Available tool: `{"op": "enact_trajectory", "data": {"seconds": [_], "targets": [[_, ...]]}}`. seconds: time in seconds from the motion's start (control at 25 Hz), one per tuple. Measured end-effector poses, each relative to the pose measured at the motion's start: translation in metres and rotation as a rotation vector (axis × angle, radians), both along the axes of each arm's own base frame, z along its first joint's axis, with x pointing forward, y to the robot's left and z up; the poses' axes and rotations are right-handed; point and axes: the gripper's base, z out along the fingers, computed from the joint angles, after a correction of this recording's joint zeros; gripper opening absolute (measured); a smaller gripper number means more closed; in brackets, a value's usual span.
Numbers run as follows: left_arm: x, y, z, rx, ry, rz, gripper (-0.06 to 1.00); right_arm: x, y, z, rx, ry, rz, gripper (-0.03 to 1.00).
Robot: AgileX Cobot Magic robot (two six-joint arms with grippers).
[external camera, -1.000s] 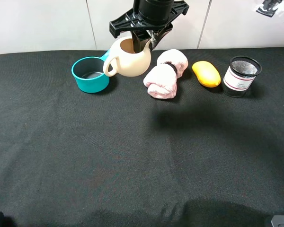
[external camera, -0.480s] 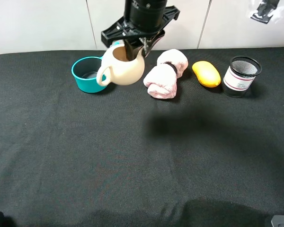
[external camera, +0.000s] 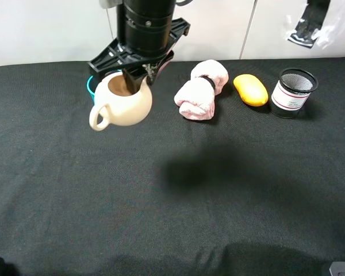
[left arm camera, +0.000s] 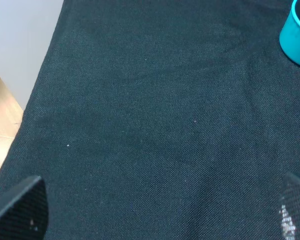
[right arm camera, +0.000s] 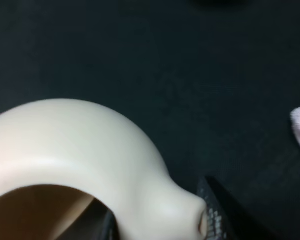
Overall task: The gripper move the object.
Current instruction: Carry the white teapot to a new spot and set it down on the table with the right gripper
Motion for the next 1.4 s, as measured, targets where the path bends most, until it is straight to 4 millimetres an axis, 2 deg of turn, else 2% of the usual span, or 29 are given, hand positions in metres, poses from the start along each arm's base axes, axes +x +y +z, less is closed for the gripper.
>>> {"op": "enact_trajectory", "data": {"seconds": [0.16,0.44,0.76,1.04,1.24,1.4], "targets": [[0.0,0.0,0.0,0.0,0.0,0.0,0.9,-0.002,0.002,0.0,-0.001,-0.001,-0.001,0.24],[0.0,0.0,0.0,0.0,0.0,0.0,0.9,0.011,-0.008,0.0,-0.008,-0.008,-0.049,0.24],[0.0,0.0,0.0,0.0,0.0,0.0,0.9,0.011,-0.008,-0.003,-0.01,0.0,-0.05,0.24],[0.0,0.0,0.0,0.0,0.0,0.0,0.9,0.017,0.002,-0.03,-0.048,0.05,-0.042,0.24],[0.0,0.0,0.0,0.0,0.0,0.0,0.9,0.026,0.016,-0.032,-0.016,0.044,-0.03,0.24],[0.0,0.0,0.0,0.0,0.0,0.0,0.9,0.035,0.029,-0.043,-0.004,0.043,-0.015,0.24]]}}
